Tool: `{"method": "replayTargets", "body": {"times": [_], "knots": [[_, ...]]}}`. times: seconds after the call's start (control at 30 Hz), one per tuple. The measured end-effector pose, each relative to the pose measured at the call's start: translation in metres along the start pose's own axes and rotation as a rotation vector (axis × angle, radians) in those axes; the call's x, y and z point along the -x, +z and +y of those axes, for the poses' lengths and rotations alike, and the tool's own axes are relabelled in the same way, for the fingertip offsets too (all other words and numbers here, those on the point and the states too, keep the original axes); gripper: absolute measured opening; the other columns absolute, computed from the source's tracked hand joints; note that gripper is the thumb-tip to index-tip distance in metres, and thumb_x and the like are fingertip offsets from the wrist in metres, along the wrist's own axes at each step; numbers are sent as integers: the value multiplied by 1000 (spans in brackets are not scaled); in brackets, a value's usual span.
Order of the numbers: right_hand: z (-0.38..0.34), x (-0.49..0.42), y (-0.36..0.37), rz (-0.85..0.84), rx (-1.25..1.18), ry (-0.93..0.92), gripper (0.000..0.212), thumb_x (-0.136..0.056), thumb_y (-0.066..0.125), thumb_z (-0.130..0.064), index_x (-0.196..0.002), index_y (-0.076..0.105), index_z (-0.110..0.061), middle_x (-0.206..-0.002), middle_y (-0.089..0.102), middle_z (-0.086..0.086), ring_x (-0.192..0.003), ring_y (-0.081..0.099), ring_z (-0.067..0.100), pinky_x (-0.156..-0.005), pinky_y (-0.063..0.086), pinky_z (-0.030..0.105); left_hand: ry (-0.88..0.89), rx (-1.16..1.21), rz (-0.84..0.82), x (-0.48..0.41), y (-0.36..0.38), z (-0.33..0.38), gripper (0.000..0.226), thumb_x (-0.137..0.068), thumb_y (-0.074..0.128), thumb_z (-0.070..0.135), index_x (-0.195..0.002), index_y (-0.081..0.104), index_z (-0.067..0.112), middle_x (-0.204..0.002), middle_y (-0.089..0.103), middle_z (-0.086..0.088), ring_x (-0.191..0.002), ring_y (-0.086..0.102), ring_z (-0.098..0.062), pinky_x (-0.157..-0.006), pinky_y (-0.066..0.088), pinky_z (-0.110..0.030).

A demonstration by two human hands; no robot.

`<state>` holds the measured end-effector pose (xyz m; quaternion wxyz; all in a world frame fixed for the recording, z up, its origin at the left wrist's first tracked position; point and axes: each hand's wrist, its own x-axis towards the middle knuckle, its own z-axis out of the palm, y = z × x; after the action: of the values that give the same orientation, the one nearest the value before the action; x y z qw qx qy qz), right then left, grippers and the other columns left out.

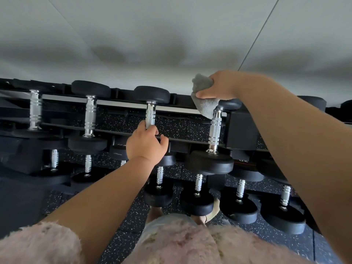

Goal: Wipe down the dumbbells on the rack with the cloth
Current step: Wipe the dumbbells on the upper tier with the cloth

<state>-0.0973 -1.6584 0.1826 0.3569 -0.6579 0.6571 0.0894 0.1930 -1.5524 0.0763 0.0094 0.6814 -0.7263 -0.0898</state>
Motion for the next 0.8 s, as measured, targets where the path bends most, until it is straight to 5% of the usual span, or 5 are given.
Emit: {"method": "replayTargets", "body": {"times": [0.1,0.33,0.5,0.8], "knots": [[2,0,-4,-27,0,57,54,-80,57,-79,-98,69,-29,-95,71,-8,-87,65,16,-92,52,41,-3,2,4,0,0,0,27,-87,56,46,-91,67,21,-108,58,4,-72,54,-23,-56,39,-31],[-23,-1,12,67,179,-62,48,-77,70,-69,-91,63,-23,-81,70,-3,-69,65,15,-67,55,33,1,-1,5,-1,3,-3,32,-87,51,49,-92,68,23,-110,59,6,-74,55,-22,-56,41,-31],[-15,-5,5,-19,108,-7,50,-74,71,-72,-90,67,-25,-85,72,-4,-82,67,19,-86,55,41,3,7,12,0,1,-4,29,-87,53,47,-90,67,22,-104,58,7,-70,54,-21,-54,40,-29],[29,46,-15,85,-119,55,32,-89,71,-55,-89,67,-23,-73,73,1,-73,67,18,-74,51,33,7,13,-8,0,0,-5,31,-87,50,49,-92,68,24,-106,58,7,-70,53,-19,-53,36,-28]]}}
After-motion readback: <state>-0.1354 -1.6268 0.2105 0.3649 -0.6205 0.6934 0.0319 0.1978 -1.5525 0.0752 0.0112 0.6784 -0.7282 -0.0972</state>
